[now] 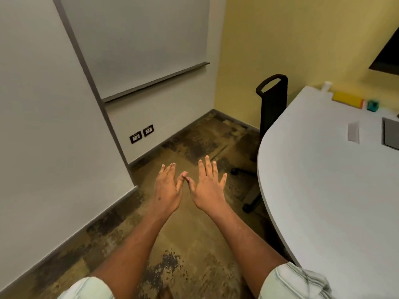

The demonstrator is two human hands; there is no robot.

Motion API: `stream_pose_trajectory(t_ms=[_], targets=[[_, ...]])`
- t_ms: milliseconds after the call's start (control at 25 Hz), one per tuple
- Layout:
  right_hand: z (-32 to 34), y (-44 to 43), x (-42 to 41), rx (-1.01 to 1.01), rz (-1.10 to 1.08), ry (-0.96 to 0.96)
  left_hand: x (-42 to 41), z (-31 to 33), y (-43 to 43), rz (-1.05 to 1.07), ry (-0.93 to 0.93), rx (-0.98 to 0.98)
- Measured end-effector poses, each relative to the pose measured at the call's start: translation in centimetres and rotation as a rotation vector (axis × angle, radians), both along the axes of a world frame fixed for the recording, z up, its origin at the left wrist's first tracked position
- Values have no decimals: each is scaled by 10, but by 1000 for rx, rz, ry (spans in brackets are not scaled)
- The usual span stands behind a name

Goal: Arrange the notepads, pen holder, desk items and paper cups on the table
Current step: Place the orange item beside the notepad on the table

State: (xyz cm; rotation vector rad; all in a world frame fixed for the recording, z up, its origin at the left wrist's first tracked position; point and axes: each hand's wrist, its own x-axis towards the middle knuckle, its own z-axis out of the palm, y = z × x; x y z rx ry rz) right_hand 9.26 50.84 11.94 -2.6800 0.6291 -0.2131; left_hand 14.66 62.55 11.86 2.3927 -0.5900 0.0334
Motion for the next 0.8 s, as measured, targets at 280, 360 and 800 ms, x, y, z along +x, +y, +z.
stream_pose_trajectory(t_ms=[280, 360, 800], targets=[[17, -44, 114, 34, -203, -31, 142, 16, -59, -142, 11, -20], [7, -66, 151, 50, -257, -33, 185, 7, -80, -211, 26, -7], [0, -230, 404, 51, -215, -33, 434, -17, -244, -282, 34, 69]])
